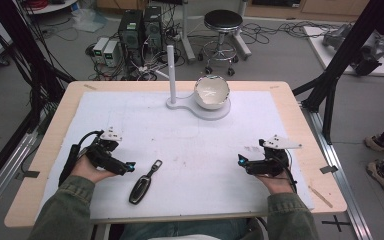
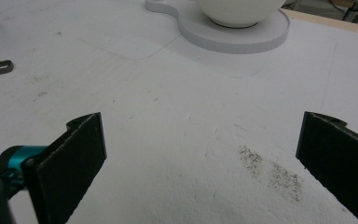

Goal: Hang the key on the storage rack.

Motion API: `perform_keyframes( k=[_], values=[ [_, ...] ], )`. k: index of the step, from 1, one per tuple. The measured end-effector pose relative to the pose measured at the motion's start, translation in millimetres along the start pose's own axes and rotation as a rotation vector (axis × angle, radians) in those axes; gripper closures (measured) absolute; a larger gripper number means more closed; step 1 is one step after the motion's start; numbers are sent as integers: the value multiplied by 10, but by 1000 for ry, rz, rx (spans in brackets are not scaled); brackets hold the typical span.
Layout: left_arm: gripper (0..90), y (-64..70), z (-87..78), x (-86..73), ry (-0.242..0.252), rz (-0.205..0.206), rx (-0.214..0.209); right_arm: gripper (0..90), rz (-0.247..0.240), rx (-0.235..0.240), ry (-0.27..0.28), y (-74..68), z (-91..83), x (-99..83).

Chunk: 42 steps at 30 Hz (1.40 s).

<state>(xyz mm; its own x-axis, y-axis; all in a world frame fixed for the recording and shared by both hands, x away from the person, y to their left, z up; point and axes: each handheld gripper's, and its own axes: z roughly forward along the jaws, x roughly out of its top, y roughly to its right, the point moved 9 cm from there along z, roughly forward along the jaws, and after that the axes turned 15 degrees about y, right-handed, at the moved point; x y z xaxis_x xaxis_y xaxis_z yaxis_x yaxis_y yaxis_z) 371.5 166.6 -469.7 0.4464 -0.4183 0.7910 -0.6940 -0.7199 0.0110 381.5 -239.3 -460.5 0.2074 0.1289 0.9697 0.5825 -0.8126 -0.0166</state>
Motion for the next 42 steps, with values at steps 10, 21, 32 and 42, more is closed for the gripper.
perform_keyframes(
  k=[10,21,32,42],
  values=[
    [18,126,155,37,-56,14,-12,4,-15,-2,-5,4,-1,-6],
    [18,296,324,30,-97,46,-24,4,-19,-6,-3,16,-3,-7],
    [54,462,451,-4,-156,-3,-23,4,-10,-1,-6,13,-12,-12],
    [198,599,473,-31,-159,-9,-46,5,-11,-3,-23,30,-11,-39]
  ],
)
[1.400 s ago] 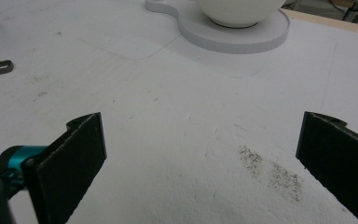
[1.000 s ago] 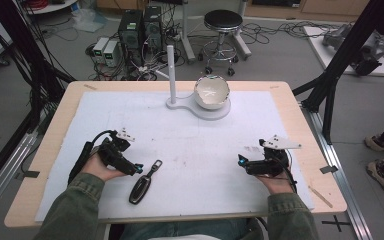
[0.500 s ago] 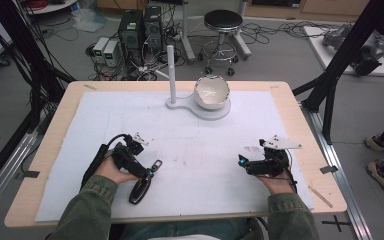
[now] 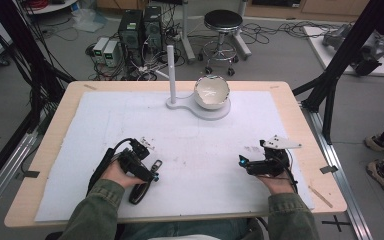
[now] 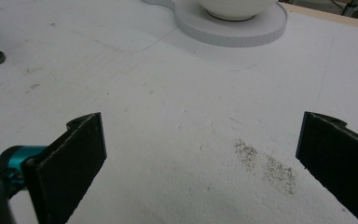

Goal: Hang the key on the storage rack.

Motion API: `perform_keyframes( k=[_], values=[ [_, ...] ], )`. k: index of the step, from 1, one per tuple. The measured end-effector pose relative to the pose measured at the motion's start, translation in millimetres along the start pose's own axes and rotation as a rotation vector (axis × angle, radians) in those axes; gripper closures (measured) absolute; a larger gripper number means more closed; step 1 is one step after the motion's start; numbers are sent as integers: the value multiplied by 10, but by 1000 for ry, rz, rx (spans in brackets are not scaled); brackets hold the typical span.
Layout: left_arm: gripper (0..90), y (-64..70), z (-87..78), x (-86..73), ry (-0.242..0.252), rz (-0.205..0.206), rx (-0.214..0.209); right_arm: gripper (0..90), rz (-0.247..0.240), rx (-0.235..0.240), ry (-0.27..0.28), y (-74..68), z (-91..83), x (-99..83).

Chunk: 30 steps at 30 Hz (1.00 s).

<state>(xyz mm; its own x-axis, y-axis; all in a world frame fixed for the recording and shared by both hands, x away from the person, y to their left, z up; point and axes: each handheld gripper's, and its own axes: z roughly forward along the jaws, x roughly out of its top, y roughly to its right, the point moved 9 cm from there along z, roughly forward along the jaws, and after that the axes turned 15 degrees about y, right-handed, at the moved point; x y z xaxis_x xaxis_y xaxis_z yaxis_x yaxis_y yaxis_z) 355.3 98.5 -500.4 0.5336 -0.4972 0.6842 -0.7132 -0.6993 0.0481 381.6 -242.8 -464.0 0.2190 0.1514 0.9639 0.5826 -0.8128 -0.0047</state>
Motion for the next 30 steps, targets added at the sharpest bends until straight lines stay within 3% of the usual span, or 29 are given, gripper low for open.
perform_keyframes(
  k=[4,11,13,18,22,25,30],
  values=[
    [342,54,1,17,14,-48,-37,5,1,-1,-2,4,1,-4],
    [455,40,-16,8,4,-66,4,4,10,-7,0,18,-6,0],
    [547,60,-31,3,1,-78,11,5,5,-7,0,21,-4,-4],
    [713,96,-26,-4,-15,-29,74,5,4,-9,-3,23,0,-9],
    [720,118,-29,-11,-3,4,101,5,0,-13,-4,31,0,-12],
    [723,116,-35,-16,10,15,88,5,-3,-13,-5,33,0,-13],
    [723,95,-38,-19,16,-22,48,5,-1,-11,-5,31,-3,-11]
  ],
)
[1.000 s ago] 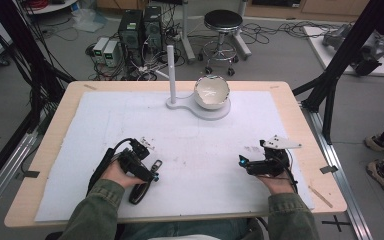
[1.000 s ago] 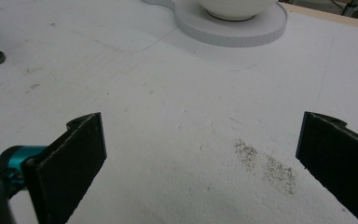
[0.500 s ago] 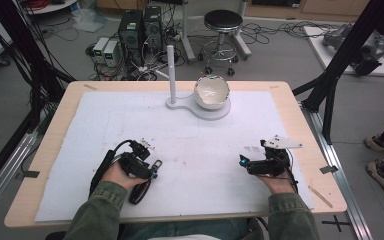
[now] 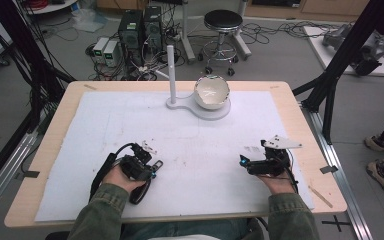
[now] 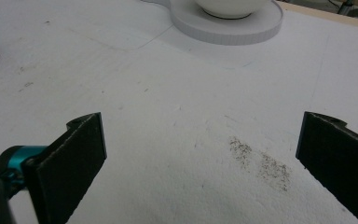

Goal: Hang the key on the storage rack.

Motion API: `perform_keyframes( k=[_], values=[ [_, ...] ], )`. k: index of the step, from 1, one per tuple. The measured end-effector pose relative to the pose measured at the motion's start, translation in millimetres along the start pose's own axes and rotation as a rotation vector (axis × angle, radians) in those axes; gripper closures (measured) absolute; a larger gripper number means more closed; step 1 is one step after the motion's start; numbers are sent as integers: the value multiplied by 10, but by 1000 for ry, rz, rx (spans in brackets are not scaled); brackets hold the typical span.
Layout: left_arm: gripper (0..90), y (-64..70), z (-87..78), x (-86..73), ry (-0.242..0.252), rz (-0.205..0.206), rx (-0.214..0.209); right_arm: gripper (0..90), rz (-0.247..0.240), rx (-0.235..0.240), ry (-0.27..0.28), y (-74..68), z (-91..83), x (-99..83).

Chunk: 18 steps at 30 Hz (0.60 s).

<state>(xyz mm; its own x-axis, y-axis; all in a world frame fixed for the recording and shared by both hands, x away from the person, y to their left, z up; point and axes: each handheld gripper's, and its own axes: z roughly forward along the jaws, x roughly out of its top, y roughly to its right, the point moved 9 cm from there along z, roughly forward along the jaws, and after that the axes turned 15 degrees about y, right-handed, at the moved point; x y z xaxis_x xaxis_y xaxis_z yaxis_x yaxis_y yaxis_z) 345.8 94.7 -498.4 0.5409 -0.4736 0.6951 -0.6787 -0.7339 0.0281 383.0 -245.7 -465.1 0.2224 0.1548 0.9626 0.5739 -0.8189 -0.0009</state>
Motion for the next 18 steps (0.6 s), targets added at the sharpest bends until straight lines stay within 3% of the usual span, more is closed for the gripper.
perform_keyframes(
  k=[7,8,10,11,12,18],
  values=[
    [723,-1,-4,2,-3,-8,2,5,-1,-4,4,16,-7,4],
    [855,12,-46,51,42,-17,-8,4,0,-3,6,16,-10,4],
    [858,6,-58,64,49,-17,0,4,3,-4,6,14,-14,6],
    [860,4,-39,32,12,-1,-7,5,3,-5,6,16,-14,6],
    [862,7,-26,28,10,-1,-13,4,-1,-6,10,20,-10,10],
    [865,13,-52,49,22,-10,-32,5,4,-8,7,23,-16,9]
  ],
)
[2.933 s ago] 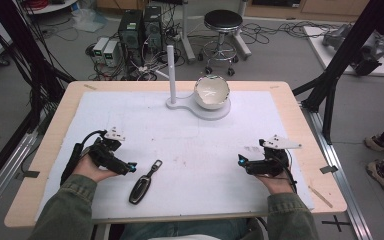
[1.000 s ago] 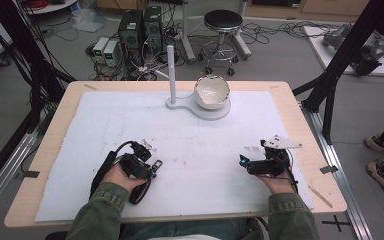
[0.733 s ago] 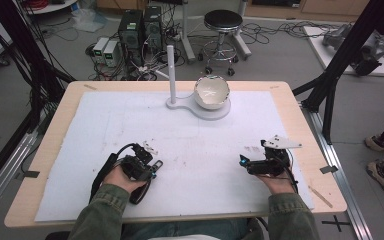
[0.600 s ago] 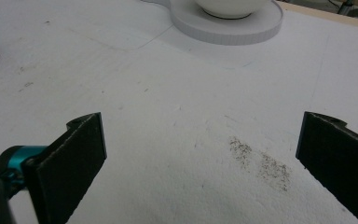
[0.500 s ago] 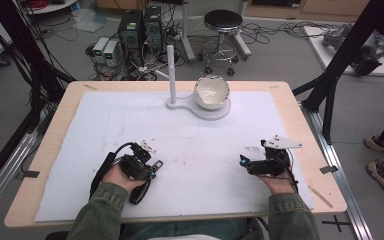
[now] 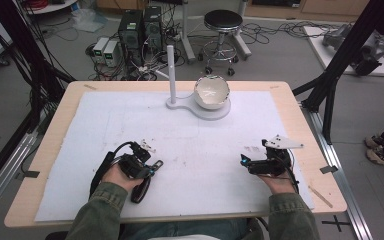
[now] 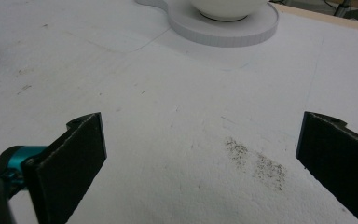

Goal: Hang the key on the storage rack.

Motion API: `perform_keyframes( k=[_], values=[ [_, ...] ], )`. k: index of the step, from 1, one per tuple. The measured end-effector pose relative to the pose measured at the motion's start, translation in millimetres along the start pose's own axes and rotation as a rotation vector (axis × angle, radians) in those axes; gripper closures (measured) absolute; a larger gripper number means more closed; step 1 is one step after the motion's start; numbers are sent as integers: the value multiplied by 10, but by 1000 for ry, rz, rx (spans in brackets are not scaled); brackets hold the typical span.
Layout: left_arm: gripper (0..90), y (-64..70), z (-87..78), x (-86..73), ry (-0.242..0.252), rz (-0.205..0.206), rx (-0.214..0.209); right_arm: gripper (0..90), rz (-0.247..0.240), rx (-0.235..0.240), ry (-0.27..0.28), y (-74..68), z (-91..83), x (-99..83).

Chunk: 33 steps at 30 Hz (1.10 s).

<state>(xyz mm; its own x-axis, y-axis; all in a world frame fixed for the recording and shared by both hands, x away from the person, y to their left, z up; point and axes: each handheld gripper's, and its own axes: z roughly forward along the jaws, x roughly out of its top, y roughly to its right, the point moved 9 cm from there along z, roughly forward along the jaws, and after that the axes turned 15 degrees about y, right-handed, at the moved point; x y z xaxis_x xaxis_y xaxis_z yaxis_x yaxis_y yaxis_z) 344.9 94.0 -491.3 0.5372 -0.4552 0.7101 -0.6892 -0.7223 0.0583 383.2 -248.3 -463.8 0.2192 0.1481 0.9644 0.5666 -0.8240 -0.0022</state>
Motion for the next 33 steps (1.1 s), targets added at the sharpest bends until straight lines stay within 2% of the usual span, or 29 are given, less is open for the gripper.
perform_keyframes(
  k=[3,6,11,16,21,26,30,33],
  values=[
    [865,-2,-19,18,7,-8,-15,5,-4,3,3,-1,5,2],
    [865,3,-44,36,7,1,-18,5,0,1,2,-1,0,2],
    [864,34,-130,150,40,16,-55,5,-4,3,6,-1,3,5],
    [864,30,-215,246,80,39,-75,5,1,1,4,-3,-3,5],
    [864,1,-282,339,92,61,-73,5,-4,5,6,-3,2,5],
    [864,-43,-335,431,113,54,-66,5,-3,4,7,-5,0,7],
    [864,-76,-401,528,122,72,-65,5,-1,3,5,-6,6,4],
    [864,-100,-421,585,134,71,-64,5,-1,4,6,-7,6,5]
  ],
)
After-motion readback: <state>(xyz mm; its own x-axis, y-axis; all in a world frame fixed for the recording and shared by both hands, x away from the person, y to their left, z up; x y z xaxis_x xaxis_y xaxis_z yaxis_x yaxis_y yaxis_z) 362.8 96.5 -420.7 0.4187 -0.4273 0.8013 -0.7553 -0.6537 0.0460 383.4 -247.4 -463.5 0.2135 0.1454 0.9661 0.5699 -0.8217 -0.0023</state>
